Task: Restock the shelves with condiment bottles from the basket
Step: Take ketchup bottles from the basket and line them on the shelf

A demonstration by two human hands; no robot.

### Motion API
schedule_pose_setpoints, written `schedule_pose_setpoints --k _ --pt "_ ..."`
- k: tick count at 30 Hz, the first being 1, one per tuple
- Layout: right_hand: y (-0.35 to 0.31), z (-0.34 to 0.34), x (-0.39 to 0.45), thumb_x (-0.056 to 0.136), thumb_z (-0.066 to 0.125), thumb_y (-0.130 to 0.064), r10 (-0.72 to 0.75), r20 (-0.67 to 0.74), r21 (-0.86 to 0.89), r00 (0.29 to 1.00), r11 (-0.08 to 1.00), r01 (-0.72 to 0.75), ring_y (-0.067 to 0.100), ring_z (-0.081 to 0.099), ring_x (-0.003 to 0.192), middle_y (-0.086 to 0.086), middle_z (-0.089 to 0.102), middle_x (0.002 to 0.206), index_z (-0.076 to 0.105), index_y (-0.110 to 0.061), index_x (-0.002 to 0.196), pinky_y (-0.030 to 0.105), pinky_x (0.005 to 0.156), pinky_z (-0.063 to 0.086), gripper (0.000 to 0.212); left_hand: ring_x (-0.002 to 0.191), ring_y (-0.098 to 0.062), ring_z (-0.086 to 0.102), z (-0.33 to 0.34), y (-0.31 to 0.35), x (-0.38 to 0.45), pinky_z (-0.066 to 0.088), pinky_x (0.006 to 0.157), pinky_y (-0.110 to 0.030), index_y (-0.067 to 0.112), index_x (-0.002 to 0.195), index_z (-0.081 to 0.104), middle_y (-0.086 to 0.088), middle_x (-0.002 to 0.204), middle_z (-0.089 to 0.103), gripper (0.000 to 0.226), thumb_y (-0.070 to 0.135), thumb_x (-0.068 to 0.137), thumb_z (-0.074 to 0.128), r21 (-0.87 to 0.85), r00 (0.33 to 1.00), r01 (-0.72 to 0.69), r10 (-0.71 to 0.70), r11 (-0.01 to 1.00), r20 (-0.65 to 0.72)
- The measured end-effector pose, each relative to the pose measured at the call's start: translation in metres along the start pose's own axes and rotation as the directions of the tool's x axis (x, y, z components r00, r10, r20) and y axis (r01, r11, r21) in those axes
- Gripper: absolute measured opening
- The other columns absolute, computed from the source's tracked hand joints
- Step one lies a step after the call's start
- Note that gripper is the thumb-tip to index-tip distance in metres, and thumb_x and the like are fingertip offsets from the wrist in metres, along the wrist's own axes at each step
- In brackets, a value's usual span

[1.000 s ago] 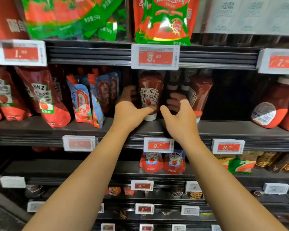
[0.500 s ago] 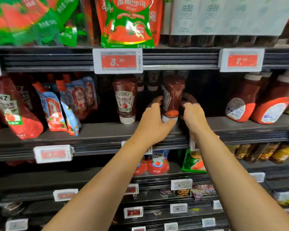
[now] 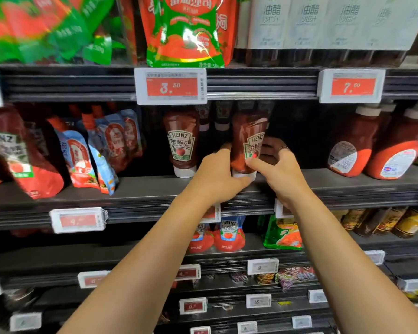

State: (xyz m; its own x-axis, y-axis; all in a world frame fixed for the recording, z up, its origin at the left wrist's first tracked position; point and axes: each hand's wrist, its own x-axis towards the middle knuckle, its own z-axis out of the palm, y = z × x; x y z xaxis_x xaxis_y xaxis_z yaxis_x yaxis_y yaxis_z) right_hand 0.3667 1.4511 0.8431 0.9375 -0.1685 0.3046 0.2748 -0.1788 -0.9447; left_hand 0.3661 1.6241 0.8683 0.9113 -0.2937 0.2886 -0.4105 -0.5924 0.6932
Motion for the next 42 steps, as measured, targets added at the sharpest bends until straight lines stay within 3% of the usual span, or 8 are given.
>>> schedule_pose_setpoints --k 7,10,13,16,19,23,29,42 --pt "-0.007 0.023 0.004 0.07 0.09 -0.027 -0.057 -0.061 -0.163 0.997 0.986 0.046 0.008 0.073 0.096 -0.007 0.077 0.102 0.054 -0.036 0.103 0.036 0.09 0.059 0.05 0.069 -0.008 0.046 -0.06 -0.025 -0.029 0.033 0.063 -0.019 0.02 0.087 0.064 0.018 0.068 0.048 0.022 0.03 0.072 0.076 0.099 0.732 0.057 0.026 0.993 -0.681" --pt "-0.014 0.036 0.01 0.071 0.088 -0.034 -0.081 -0.061 -0.317 0.995 0.947 0.057 0.011 0.071 0.087 -0.004 0.076 0.098 0.052 -0.037 0.1 0.028 0.076 0.057 0.047 0.082 -0.02 0.047 -0.077 -0.041 -0.021 0.027 0.066 -0.018 0.001 0.094 0.062 -0.004 0.081 0.048 0.049 0.04 0.073 0.084 0.188 0.829 0.264 -0.123 0.946 -0.546" --pt "-0.014 0.048 0.02 0.077 0.083 -0.043 -0.081 -0.077 -0.575 0.994 0.818 0.022 0.006 0.052 0.06 0.001 0.064 0.077 0.065 -0.01 0.105 0.007 0.044 0.032 0.047 0.108 -0.037 0.062 -0.079 -0.048 -0.014 0.044 0.079 -0.029 -0.006 0.122 0.063 -0.024 0.109 0.066 0.063 0.037 0.08 0.082 0.356 0.933 0.124 0.013 0.926 -0.359" --pt "-0.014 0.054 0.026 0.084 0.078 -0.037 -0.04 -0.035 -0.651 0.999 0.759 0.008 0.019 0.049 0.07 0.007 0.06 0.086 0.061 -0.002 0.123 0.005 0.045 0.032 0.055 0.149 -0.024 0.027 -0.081 -0.049 -0.003 0.029 0.113 -0.023 0.033 0.159 0.021 -0.002 0.166 0.016 0.104 0.022 0.077 0.084 0.327 0.949 -0.049 0.146 0.944 -0.279" --pt "-0.016 0.052 0.034 0.082 0.079 -0.026 -0.058 -0.029 -0.602 0.998 0.798 0.029 0.031 0.061 0.097 0.015 0.06 0.123 0.036 -0.023 0.15 0.023 0.077 0.044 0.081 0.147 -0.028 0.03 -0.079 -0.053 0.018 0.028 0.115 -0.03 0.038 0.157 0.021 0.002 0.165 0.017 0.109 0.024 0.072 0.087 0.384 0.947 -0.059 0.174 0.921 -0.27" --pt "-0.023 0.046 0.054 0.083 0.079 -0.03 -0.088 -0.081 -0.603 0.993 0.797 0.021 0.031 0.064 0.11 0.012 0.063 0.125 0.012 -0.037 0.159 0.031 0.087 0.047 0.101 0.142 -0.036 0.036 -0.073 -0.052 0.045 0.035 0.113 -0.042 0.03 0.157 0.026 -0.006 0.163 0.024 0.11 0.027 0.067 0.09 0.44 0.956 -0.024 0.15 0.897 -0.252" --pt "-0.012 0.028 0.093 0.086 0.075 -0.022 -0.129 -0.088 -0.618 0.988 0.785 0.048 0.037 0.064 0.116 0.017 0.065 0.127 0.037 -0.01 0.149 0.038 0.097 0.054 0.074 0.139 -0.038 0.041 -0.05 -0.054 0.088 0.04 0.112 -0.048 0.021 0.156 0.032 -0.012 0.158 0.034 0.103 0.024 0.07 0.088 0.512 0.936 -0.068 0.233 0.856 -0.264" --pt "0.022 0.061 0.171 0.092 0.07 -0.028 -0.154 -0.061 -0.686 0.986 0.724 0.07 0.035 0.056 0.129 0.016 0.057 0.14 0.034 -0.014 0.15 0.041 0.108 0.047 0.07 0.138 -0.032 0.045 -0.025 -0.054 0.17 0.028 0.113 -0.048 0.019 0.142 0.05 -0.012 0.145 0.054 0.075 0.044 0.078 0.08 0.675 0.935 0.115 0.15 0.729 -0.321"
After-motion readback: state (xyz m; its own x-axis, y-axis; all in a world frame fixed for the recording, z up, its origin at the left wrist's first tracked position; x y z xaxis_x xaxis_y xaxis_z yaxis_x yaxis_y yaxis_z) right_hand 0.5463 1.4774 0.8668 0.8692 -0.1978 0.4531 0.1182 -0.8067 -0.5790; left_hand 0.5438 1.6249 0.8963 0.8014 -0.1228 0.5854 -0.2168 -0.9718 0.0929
